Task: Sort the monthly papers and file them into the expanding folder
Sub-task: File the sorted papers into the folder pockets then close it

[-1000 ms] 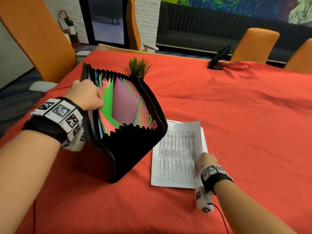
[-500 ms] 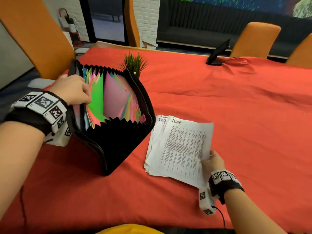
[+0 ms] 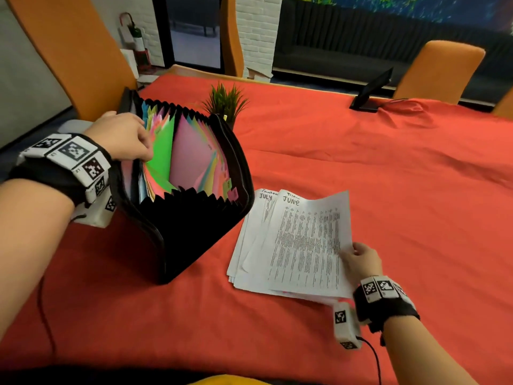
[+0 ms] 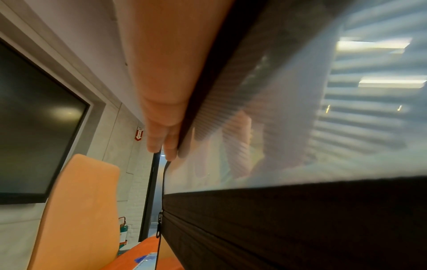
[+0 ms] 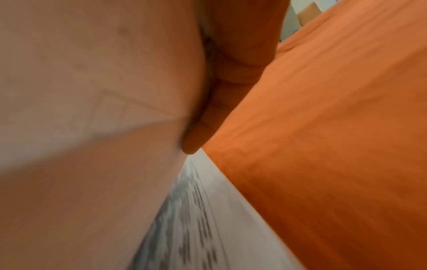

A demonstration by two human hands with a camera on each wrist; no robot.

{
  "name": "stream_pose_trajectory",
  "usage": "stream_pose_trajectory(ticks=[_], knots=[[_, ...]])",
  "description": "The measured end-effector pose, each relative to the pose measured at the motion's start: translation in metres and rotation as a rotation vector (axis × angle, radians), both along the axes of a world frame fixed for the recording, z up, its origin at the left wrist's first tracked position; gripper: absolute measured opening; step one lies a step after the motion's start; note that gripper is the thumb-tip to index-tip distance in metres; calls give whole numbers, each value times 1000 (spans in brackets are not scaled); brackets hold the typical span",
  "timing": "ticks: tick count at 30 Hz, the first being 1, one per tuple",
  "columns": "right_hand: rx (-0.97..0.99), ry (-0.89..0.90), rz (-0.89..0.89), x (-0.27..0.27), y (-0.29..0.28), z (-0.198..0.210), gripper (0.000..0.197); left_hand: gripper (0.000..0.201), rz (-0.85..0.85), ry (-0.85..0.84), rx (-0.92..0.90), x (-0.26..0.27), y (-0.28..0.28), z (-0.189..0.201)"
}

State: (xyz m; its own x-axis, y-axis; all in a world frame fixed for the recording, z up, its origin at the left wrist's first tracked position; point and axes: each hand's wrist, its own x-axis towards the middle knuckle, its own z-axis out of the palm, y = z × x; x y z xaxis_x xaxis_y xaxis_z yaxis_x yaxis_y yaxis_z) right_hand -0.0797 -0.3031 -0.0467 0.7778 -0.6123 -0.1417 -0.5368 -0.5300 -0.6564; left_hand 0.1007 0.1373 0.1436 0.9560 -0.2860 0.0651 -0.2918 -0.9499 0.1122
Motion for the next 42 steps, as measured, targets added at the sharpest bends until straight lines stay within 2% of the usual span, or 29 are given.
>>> stream_pose_trajectory(ticks=[7, 10, 13, 16, 20, 24, 29, 34, 37, 39, 41, 42], knots=[[126, -122, 32, 25, -38, 48, 12, 5, 74, -19, -3, -12, -7, 5], [203, -253, 61, 30, -38, 93, 14, 5, 67, -2, -22, -13, -5, 6], [250, -390, 84, 39, -32, 148, 6, 6, 59, 27, -40, -13, -3, 5], [275, -520, 173, 56, -11, 204, 9, 9, 34, 9, -34, -16, -5, 5], [368, -554, 268, 86, 28, 254, 9, 8, 33, -2, -29, -21, -8, 6], [292, -577, 262, 108, 57, 268, 16, 8, 39, 17, -42, -22, -8, 4], [175, -680, 235, 116, 73, 286, 11, 7, 78, 38, -64, -24, -6, 3], [190, -744, 165, 116, 77, 298, 14, 8, 100, 35, -70, -23, -2, 1], [196, -655, 159, 124, 82, 284, 21, 10, 90, 27, -76, -25, -3, 2], [170, -547, 188, 129, 87, 264, 19, 11, 91, 32, -92, -26, -4, 4], [121, -424, 257, 130, 97, 241, 8, 12, 97, 43, -106, -26, -3, 4], [97, -361, 288, 129, 102, 230, 11, 12, 99, 50, -109, -26, -3, 4]])
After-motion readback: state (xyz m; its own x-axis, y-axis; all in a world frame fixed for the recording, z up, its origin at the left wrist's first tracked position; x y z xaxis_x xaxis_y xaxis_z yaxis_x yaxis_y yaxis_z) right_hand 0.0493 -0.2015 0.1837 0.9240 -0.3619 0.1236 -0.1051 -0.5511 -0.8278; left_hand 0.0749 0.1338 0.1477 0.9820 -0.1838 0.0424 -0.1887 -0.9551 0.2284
